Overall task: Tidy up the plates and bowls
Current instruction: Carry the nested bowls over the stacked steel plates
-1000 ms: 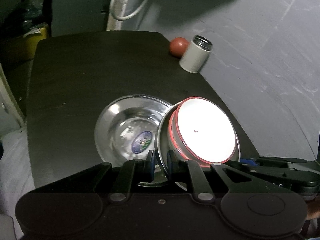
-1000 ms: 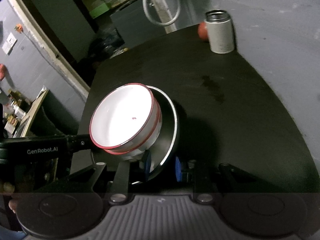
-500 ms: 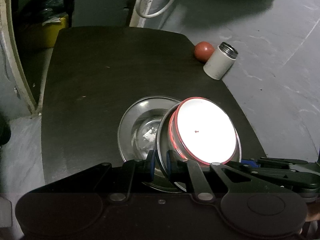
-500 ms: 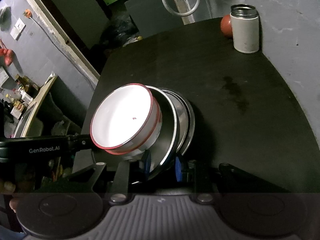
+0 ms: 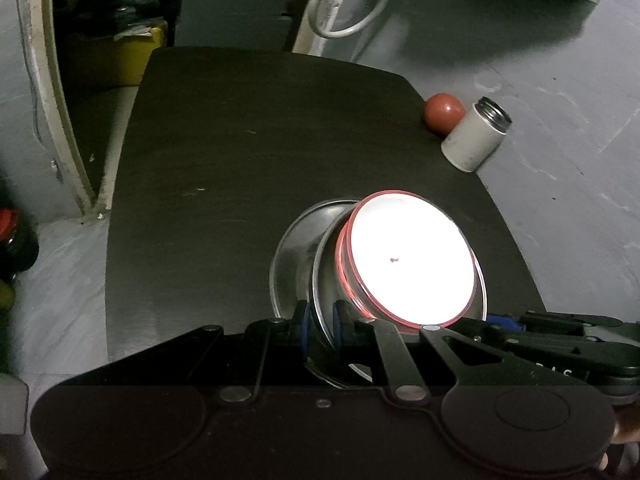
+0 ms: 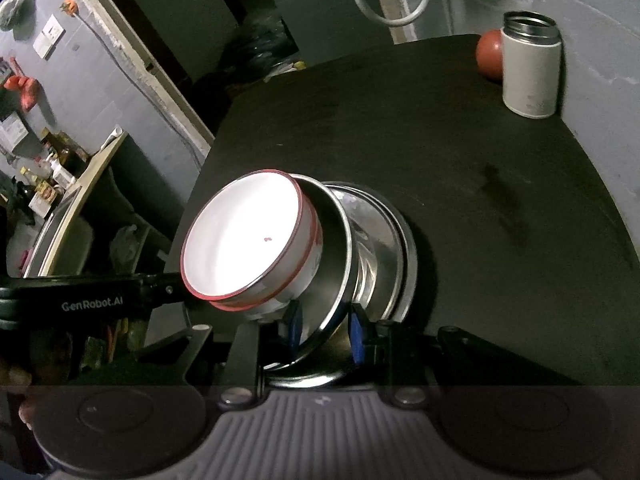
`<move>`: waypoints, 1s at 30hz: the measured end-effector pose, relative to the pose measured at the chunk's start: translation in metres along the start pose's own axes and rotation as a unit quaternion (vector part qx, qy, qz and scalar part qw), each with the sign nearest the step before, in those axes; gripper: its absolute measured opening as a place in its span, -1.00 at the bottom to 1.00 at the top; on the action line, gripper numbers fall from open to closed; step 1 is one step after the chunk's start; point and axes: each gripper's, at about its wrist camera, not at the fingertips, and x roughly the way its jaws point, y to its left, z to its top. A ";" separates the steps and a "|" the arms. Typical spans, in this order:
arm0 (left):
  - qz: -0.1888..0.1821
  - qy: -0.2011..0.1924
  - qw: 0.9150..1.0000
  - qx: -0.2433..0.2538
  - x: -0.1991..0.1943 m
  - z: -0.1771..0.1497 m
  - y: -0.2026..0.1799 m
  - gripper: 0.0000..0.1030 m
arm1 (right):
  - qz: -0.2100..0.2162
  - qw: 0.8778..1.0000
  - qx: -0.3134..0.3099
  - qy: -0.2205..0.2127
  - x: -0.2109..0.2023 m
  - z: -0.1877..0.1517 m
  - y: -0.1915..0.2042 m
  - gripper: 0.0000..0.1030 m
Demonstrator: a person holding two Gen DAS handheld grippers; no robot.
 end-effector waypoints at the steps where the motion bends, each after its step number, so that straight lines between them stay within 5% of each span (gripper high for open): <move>1: 0.002 0.000 1.000 -0.002 0.000 0.000 0.001 -0.80 | 0.001 1.000 -0.002 0.001 0.001 0.001 0.000 -0.46; 30: 0.033 -0.021 0.999 -0.001 0.017 0.009 -0.002 -0.74 | -0.010 0.999 -0.032 -0.005 0.014 0.009 0.005 -0.47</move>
